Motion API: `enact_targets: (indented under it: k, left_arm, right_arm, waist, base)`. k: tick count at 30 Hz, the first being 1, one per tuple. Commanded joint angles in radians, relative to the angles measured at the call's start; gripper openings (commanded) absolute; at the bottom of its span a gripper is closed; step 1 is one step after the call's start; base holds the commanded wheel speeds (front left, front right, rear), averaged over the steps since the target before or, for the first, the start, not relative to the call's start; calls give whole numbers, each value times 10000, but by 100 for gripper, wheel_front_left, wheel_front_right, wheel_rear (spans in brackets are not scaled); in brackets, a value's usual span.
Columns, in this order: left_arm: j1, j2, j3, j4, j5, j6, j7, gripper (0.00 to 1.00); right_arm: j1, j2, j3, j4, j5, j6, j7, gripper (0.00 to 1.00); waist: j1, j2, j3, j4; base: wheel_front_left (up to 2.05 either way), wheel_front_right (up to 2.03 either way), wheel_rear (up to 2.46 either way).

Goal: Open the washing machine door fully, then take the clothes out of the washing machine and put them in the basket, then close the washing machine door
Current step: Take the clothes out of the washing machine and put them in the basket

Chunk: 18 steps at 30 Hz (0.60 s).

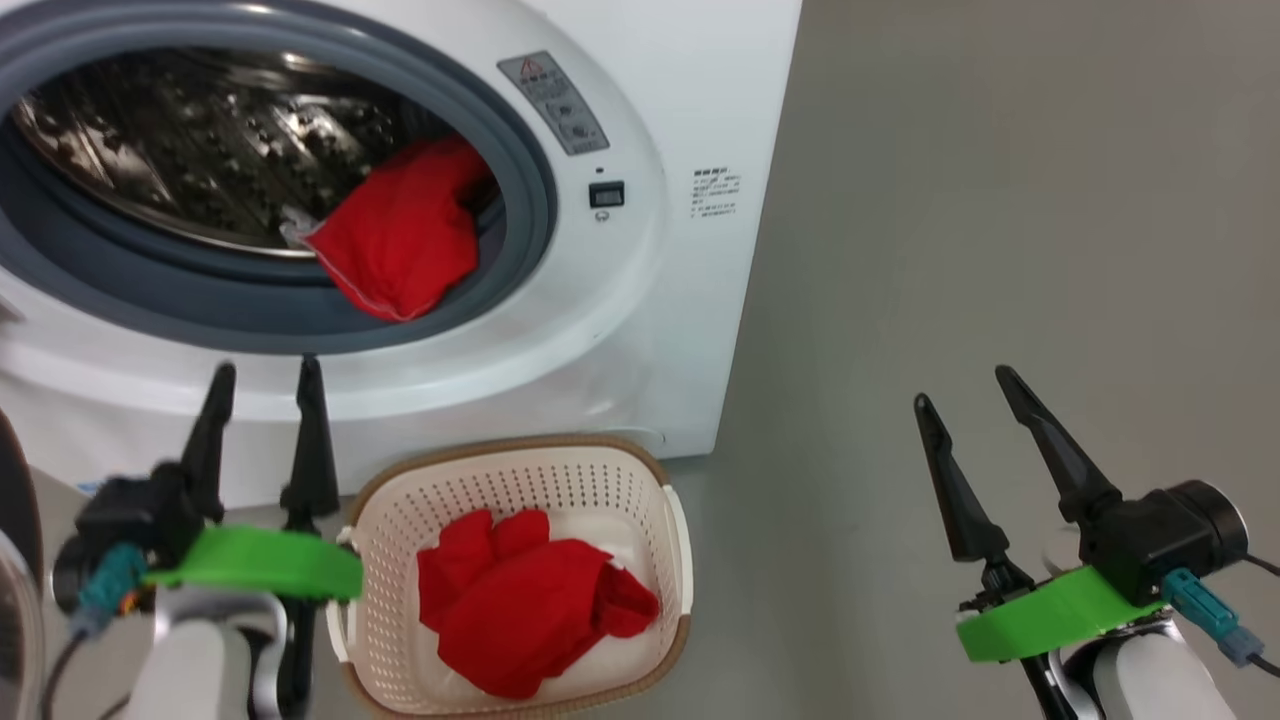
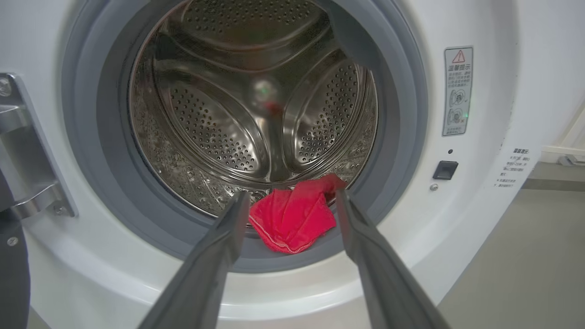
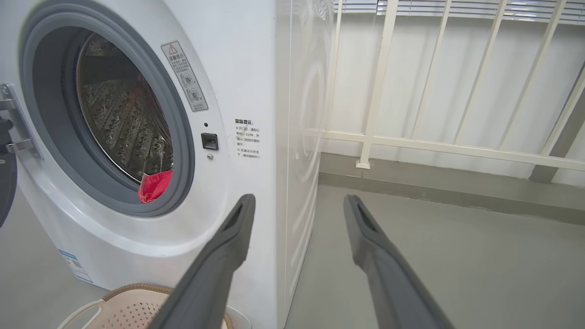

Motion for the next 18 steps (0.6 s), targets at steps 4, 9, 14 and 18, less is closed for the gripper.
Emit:
enact_targets:
  k: [4, 9, 14, 18]
  left_arm:
    - [-1397, 426, 254, 493, -113, -181, -43, 100]
    - [-2486, 579, 223, 1307, -53, -267, -108, 100]
    - [-3552, 792, 209, 2200, 17, -335, -136, 100]
    - [-4441, 1041, 45, 3014, 170, -426, -141, 100]
  right_arm:
    - [-578, -150, 335, -348, -82, 62, -65, 100]
    - [-823, -172, 349, -465, -153, 62, -65, 100]
    - [-1011, -119, 454, -520, -184, 62, -65, 100]
    - [-1185, -80, 551, -560, -208, 62, -65, 100]
  waist:
    - [-1, -1, 925, 35]
    - [-1, -1, 1472, -70]
    - [-1, -1, 1958, -250]
    - [-1, -1, 2373, -415]
  base:
    - [0, 0, 0]
    - [0, 0, 0]
    - [0, 0, 0]
    - [0, 0, 0]
